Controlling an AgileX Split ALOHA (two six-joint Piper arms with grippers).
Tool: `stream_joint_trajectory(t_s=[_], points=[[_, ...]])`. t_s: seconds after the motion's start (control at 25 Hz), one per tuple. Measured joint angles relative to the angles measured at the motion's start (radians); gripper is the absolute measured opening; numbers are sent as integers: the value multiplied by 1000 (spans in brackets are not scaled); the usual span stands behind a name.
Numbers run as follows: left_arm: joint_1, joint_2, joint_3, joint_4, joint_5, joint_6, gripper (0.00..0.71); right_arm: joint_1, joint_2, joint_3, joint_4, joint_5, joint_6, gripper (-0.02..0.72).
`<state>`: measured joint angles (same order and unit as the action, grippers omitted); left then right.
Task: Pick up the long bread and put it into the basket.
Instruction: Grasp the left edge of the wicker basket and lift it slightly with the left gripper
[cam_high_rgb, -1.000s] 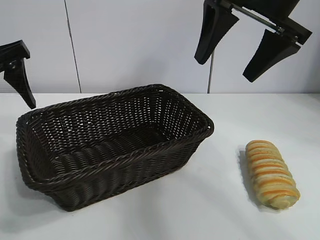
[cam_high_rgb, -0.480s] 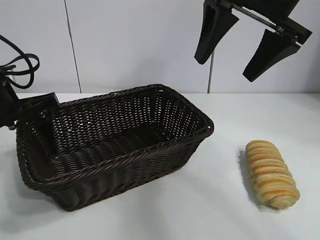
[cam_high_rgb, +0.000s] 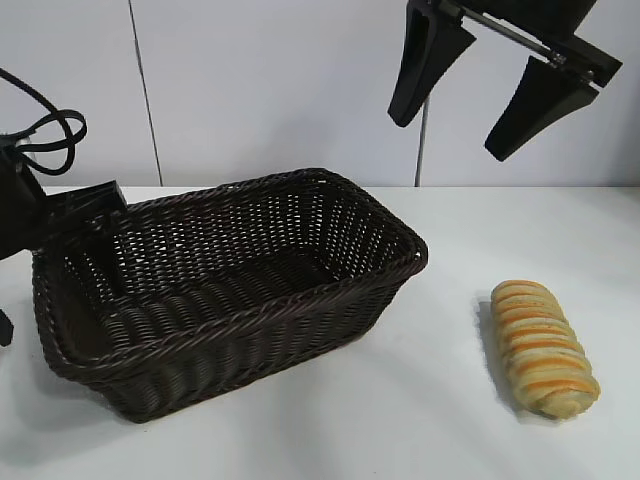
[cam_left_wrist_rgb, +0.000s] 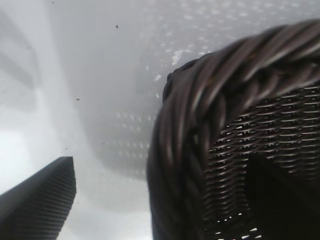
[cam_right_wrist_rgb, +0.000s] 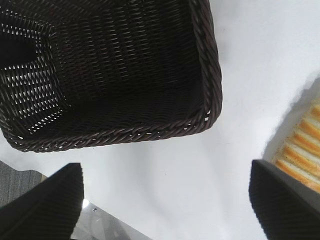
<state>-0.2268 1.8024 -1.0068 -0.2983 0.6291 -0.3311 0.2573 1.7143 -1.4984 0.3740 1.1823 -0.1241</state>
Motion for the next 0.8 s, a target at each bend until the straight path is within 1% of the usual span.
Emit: stream_joint_trajectory(t_s=[0.32, 0.48, 0.52, 0.56, 0.6, 0.68, 0.76, 0.8], points=[[0, 1, 0, -19, -5, 0, 656, 0, 0, 0, 0, -9, 0, 622], [0, 34, 0, -29, -4, 0, 655, 0, 0, 0, 0, -21, 0, 622], [0, 41, 0, -30, -3, 0, 651, 0, 0, 0, -1, -22, 0, 622], [0, 44, 0, -30, -3, 0, 633, 0, 0, 0, -1, -22, 0, 622], [0, 45, 0, -30, -4, 0, 596, 0, 0, 0, -4, -22, 0, 622], [0, 45, 0, -30, -3, 1, 395, 0, 0, 0, -4, -22, 0, 622], [0, 45, 0, -35, 0, 16, 159, 0, 0, 0, -4, -22, 0, 622], [0, 45, -1, -44, 2, 15, 113, 0, 0, 0, -4, -22, 0, 622]])
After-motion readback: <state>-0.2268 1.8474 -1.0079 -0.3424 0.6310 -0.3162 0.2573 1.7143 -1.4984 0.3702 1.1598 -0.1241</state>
